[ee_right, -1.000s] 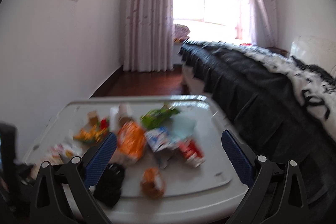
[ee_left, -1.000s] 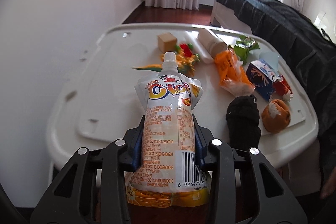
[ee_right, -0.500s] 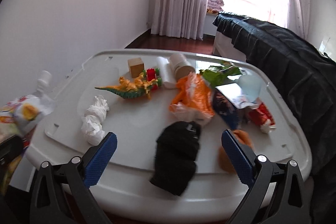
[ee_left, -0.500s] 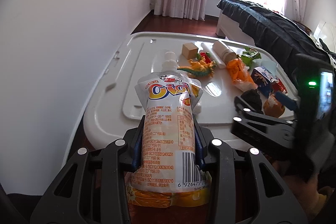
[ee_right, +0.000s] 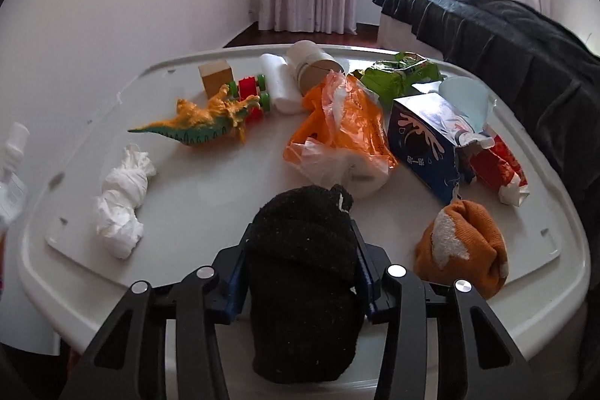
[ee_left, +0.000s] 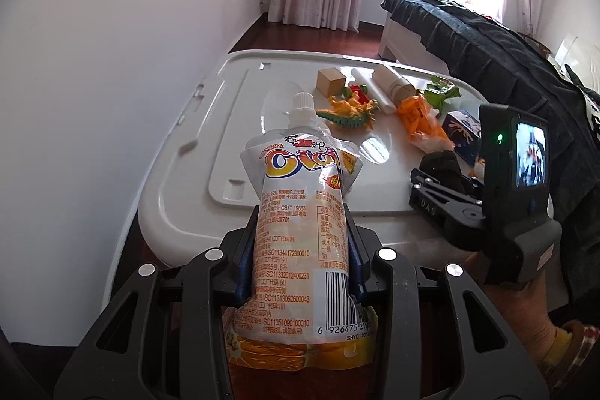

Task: Collect trash
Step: 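Carry the pouch and sock down into the orange-lined bin and open both tools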

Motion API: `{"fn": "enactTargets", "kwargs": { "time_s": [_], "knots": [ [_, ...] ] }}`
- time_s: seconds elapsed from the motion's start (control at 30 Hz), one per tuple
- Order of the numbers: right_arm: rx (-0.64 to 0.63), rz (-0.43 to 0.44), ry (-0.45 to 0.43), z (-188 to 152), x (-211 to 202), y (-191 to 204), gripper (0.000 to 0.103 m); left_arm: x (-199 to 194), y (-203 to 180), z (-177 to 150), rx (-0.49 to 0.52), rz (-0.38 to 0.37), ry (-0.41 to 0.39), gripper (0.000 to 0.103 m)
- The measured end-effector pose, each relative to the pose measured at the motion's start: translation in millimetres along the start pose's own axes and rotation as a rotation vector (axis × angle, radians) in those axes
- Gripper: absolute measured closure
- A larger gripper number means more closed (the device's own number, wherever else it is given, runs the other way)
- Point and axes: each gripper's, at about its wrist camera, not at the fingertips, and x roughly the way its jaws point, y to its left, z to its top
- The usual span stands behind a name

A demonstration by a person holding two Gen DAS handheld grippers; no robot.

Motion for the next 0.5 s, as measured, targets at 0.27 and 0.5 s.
{"fn": "enactTargets", "kwargs": {
  "time_s": [0.27, 0.5],
  "knots": [
    [-0.011, 0.083, 0.017, -13.0, -61.4, -4.6, 0.059, -24.5, -20.9, -23.5, 0.085, -0.042, 0.049, 0.065],
    [-0.045, 0.168, 0.221, -86.7, -108.7, -6.0, 0.059, -33.9, -18.5, -75.0, 0.096, -0.119, 0.261, 0.065]
  ]
}}
